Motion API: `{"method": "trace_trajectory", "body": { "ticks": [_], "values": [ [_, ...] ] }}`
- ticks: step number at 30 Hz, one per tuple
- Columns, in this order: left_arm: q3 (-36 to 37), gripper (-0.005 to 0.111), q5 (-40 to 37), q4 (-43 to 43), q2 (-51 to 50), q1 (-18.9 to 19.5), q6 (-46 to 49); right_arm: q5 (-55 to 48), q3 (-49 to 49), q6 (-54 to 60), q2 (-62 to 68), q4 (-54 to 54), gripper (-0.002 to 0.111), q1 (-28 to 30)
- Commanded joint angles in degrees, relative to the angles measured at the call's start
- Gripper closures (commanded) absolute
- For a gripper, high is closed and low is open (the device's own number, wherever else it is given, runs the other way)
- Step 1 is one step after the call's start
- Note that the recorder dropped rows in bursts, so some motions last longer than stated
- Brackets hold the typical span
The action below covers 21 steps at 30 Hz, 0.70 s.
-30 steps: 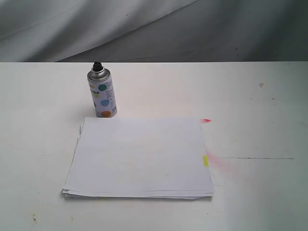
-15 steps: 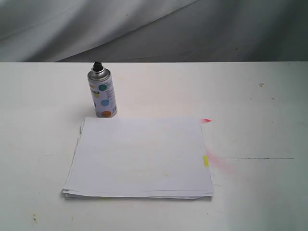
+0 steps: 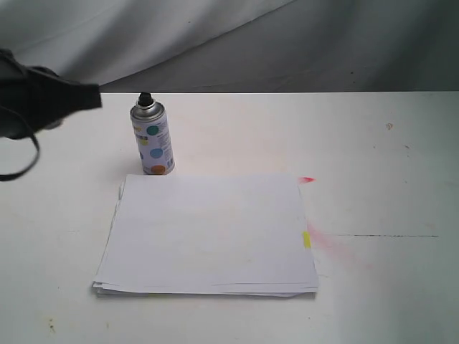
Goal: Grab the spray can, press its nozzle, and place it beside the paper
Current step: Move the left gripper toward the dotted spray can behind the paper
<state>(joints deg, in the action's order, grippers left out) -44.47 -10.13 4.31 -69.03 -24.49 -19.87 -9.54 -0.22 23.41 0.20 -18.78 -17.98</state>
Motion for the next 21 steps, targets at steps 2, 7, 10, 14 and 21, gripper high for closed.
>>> {"method": "trace_trajectory", "body": {
  "ticks": [2,7,10,14,21],
  "values": [
    [8.68,0.107,21.55,-0.54,-9.28,-0.41,0.61,-0.12,0.22,-0.1,-0.2,-0.09,0.108,0.39],
    [15.4,0.107,38.34,-5.22,-17.95,-0.41,4.35,-0.12,0.22,-0.1,-0.2,-0.09,0.108,0.39],
    [16.23,0.107,42.28,-16.84,-22.37,-0.41,15.99,-0.12,0.22,-0.1,-0.2,-0.09,0.108,0.39],
    [16.23,0.107,46.33,-27.67,-26.98,-0.41,29.63,-0.12,0.22,-0.1,-0.2,-0.09,0.108,0.39],
    [16.11,0.107,47.14,-27.62,-29.1,-0.41,30.47,-0.12,0.22,-0.1,-0.2,-0.09,0.108,0.39]
  ]
}}
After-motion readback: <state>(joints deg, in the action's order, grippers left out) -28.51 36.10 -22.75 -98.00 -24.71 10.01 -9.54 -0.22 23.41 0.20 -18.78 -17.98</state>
